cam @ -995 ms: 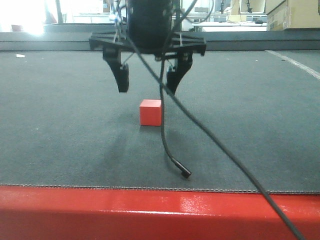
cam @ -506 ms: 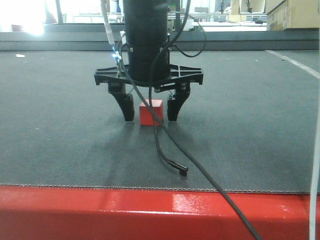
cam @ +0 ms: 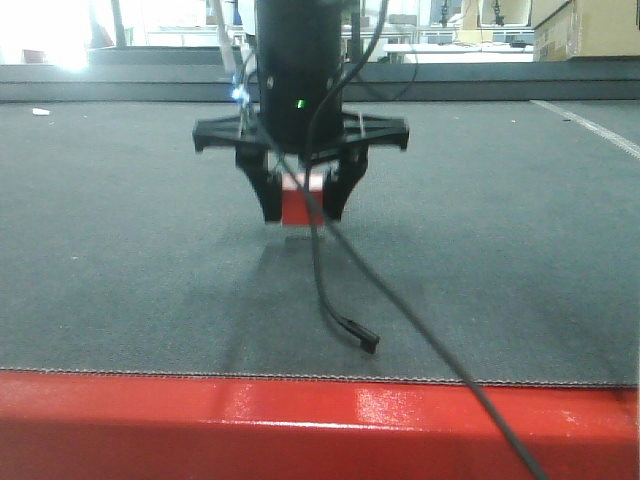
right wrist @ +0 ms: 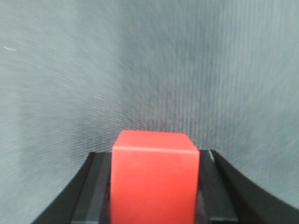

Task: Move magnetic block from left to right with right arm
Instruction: 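Close the right gripper on the red cube, then lift the red cube up with the right gripper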

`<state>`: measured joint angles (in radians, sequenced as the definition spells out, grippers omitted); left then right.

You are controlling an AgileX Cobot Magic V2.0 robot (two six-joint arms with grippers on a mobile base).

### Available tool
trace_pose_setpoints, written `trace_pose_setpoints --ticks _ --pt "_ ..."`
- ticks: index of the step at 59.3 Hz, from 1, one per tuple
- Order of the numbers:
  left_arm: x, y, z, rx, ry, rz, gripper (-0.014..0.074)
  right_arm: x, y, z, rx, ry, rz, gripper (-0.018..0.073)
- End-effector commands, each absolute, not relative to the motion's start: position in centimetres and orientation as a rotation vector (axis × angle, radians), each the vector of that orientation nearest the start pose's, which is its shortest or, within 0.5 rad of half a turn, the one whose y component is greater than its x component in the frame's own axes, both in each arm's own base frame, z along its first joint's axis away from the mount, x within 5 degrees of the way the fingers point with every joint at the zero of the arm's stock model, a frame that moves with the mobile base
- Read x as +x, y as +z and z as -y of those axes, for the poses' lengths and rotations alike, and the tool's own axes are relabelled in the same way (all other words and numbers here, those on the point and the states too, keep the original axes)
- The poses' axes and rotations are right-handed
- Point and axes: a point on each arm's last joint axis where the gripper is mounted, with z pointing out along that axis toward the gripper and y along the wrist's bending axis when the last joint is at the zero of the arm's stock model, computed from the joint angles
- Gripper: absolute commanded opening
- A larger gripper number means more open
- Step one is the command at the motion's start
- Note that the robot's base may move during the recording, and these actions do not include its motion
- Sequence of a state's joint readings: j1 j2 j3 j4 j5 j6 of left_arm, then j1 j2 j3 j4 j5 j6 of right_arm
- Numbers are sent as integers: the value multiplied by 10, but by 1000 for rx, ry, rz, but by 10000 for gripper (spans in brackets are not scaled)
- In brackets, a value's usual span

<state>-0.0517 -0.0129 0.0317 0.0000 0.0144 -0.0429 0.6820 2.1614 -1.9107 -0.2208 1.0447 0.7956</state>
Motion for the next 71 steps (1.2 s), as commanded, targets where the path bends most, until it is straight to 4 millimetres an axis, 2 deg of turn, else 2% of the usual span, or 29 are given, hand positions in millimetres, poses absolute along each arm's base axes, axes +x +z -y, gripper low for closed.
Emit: trace_pose_setpoints --ticks 1,12,16,23,29,32,38,41,49,59,71 --pt "55 207 3 3 -81 -1424 -116 377 303 -265 -13 204 -2551 181" --pt "55 207 3 3 -81 -1424 -116 370 335 -233 -165 154 -2495 181" --pt "55 207 3 3 -81 -1424 -116 364 340 -220 -224 132 -2492 181" --pt "55 207 3 3 -81 -1424 -116 351 348 -187 -253 122 -2473 181" --pt "55 207 3 3 -81 -1424 -116 338 351 -153 -195 126 -2442 181" --pt "55 207 3 3 -81 -1424 -116 327 354 -134 -153 135 -2416 181" --pt "55 207 3 3 -81 -1424 -116 303 344 -99 -77 120 -2404 181" --pt "55 207 3 3 -81 -1424 -116 285 338 -78 -31 107 -2387 181" --pt "55 207 3 3 -81 -1424 -116 246 327 -47 6 73 -2350 181" --pt "55 207 3 3 -81 -1424 -116 193 309 -32 -25 57 -2310 181" --pt "55 207 3 3 -81 -1424 -116 135 300 -19 -20 82 -2195 181"
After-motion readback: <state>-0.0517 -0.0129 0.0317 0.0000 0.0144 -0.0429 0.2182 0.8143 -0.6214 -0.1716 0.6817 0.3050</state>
